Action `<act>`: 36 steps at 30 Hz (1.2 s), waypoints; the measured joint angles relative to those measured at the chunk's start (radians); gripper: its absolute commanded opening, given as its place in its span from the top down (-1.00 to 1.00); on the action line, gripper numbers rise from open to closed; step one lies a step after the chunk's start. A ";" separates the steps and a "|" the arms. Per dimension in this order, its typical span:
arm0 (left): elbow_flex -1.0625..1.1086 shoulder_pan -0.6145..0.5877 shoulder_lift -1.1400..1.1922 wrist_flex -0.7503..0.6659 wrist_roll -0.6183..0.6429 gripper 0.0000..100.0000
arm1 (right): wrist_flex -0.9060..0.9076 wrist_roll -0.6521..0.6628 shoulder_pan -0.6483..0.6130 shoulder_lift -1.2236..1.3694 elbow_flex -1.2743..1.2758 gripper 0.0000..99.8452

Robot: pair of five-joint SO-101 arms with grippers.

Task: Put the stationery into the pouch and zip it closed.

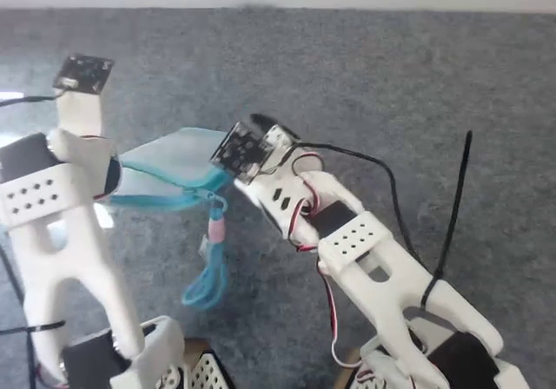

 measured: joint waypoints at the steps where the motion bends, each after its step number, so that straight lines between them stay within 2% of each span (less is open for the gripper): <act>1: 0.011 -0.014 0.000 -0.006 0.000 0.98 | 0.012 0.002 -0.008 -0.002 0.003 0.70; 7: 0.133 -0.049 -0.002 -0.127 -0.003 0.98 | 0.233 0.002 -0.060 -0.117 0.077 0.69; 9: 0.160 -0.049 -0.002 -0.169 -0.003 0.98 | 0.262 0.003 -0.064 -0.212 0.129 0.62; 13: 0.178 -0.052 0.000 -0.183 -0.003 0.98 | 0.345 0.003 -0.115 -0.400 0.187 0.46; 17: 0.183 -0.054 0.000 -0.181 -0.003 0.98 | 0.388 0.069 -0.149 -0.445 0.189 0.46; 24: 0.183 -0.055 0.000 -0.157 -0.003 0.98 | 0.307 0.249 -0.149 -0.203 0.098 0.45; 30: 0.198 -0.077 0.002 -0.127 -0.043 0.98 | 0.298 0.379 -0.081 0.086 -0.086 0.45; 36: 0.201 -0.123 0.006 -0.126 -0.097 0.98 | 0.305 0.486 -0.026 0.143 -0.155 0.46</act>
